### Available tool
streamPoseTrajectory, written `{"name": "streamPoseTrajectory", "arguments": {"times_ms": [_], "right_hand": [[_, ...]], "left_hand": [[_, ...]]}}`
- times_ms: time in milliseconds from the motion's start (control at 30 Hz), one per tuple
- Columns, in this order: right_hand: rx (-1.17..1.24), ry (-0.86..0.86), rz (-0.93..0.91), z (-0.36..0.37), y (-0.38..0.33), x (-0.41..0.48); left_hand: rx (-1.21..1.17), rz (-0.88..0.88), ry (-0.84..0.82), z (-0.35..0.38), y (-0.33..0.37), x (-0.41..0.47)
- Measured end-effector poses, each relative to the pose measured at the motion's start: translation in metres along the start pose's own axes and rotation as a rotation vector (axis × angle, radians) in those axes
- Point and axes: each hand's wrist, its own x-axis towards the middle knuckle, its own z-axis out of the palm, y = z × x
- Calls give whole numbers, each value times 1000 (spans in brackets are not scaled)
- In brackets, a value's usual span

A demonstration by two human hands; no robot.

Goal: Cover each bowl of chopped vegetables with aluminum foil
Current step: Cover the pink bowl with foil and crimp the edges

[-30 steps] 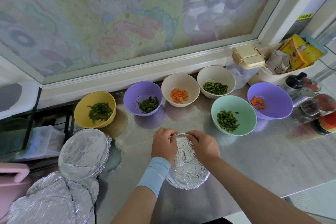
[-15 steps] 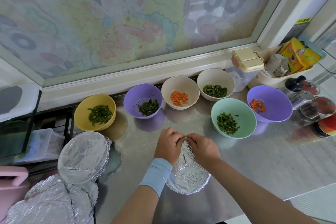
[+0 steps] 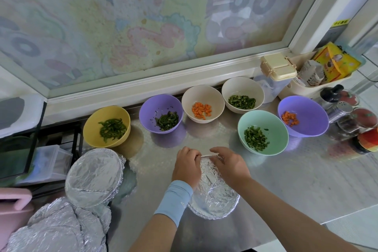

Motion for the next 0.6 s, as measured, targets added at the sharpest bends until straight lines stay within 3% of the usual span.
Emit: {"name": "streamPoseTrajectory", "arguments": {"times_ms": [333, 533, 600], "right_hand": [[3, 46, 41, 7, -1, -1], [-39, -10, -20, 3, -5, 3], [-74, 43, -88, 5, 0, 4]], "left_hand": [[-36, 70, 79, 8, 1, -3], [-10, 51, 103, 8, 3, -4], [6, 43, 155, 9, 1, -6]]}}
